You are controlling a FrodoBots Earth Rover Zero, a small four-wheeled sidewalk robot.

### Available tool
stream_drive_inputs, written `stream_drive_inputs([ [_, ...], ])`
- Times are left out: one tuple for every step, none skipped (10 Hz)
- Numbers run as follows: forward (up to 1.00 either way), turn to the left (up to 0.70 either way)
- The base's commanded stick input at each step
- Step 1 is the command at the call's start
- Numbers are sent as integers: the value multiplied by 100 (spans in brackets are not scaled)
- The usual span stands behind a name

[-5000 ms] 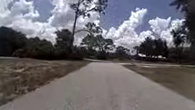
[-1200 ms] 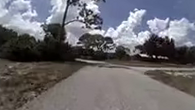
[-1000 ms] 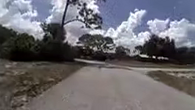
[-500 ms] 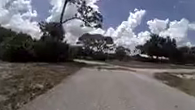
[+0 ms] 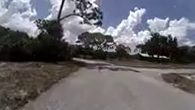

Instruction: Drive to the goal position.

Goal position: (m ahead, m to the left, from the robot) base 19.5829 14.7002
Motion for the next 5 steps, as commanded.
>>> stream_drive_inputs([
  [100, -40],
  [100, -40],
  [100, -40],
  [100, -40],
  [100, -40],
])
